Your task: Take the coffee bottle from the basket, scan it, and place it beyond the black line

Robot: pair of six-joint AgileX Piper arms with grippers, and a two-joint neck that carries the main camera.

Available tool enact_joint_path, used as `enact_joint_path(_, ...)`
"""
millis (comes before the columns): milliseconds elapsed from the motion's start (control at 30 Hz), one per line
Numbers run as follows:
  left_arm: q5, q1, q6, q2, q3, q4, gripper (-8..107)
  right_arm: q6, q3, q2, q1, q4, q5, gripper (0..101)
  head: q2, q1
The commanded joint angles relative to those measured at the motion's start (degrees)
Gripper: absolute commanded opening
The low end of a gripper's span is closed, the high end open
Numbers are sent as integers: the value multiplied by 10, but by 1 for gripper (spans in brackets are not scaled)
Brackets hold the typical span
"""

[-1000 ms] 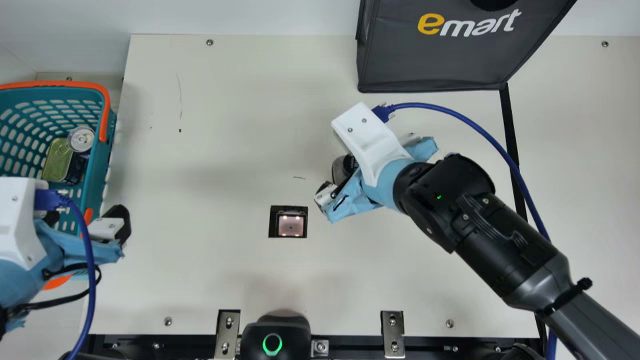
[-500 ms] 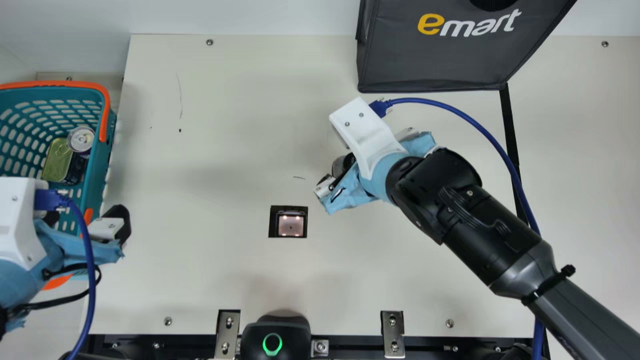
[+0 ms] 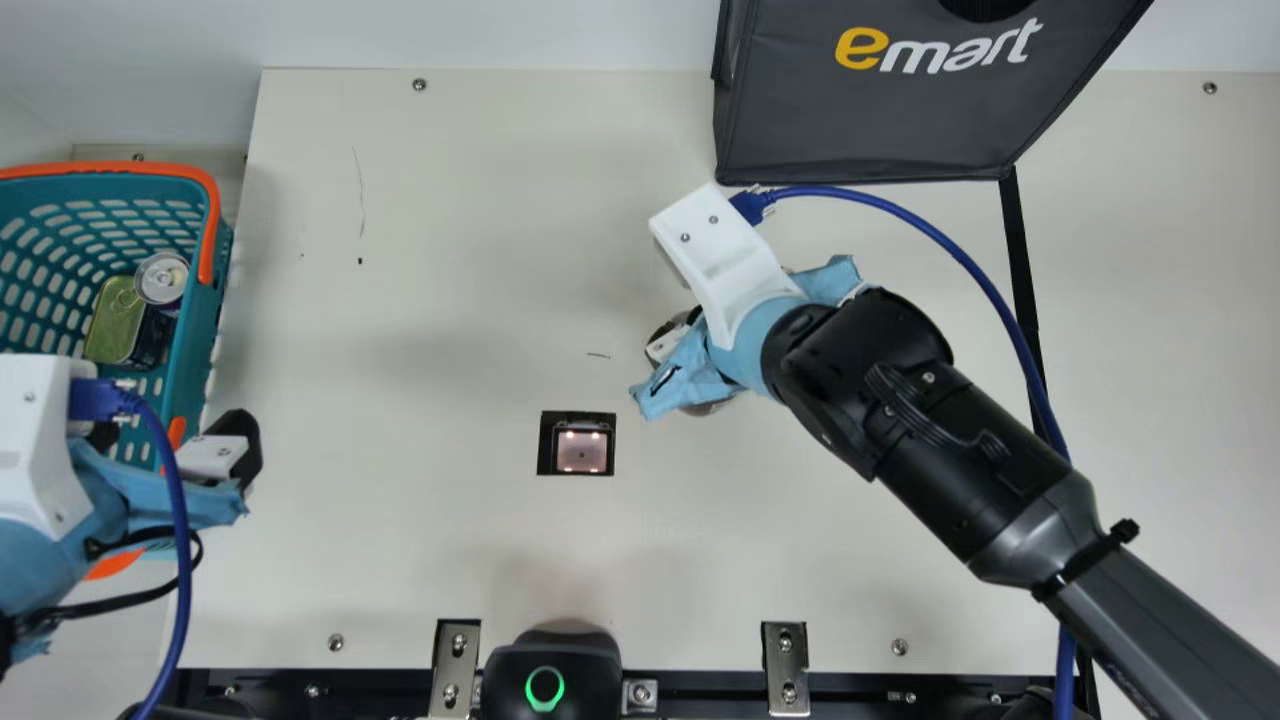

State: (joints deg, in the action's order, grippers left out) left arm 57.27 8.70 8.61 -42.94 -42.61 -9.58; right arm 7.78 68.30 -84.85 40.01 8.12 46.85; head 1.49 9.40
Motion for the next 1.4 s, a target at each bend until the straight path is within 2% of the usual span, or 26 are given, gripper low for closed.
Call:
enact_joint_path(0, 0, 0, 0, 0, 0, 0, 90, 0, -1, -1, 1, -3, 8, 0, 1, -15)
enact_joint_path(533, 0, 0, 0, 0, 0, 0, 90, 1, -5, 0, 5, -7, 13, 0, 1, -15)
enact_joint_path(1033, 0, 0, 0, 0, 0, 0, 90, 2, -16, 11, 0, -8, 17, 0, 201, -15)
enact_joint_path(1367, 0, 0, 0, 0, 0, 0, 90, 5, -17, 19, -8, -4, 23, 0, 201, -15)
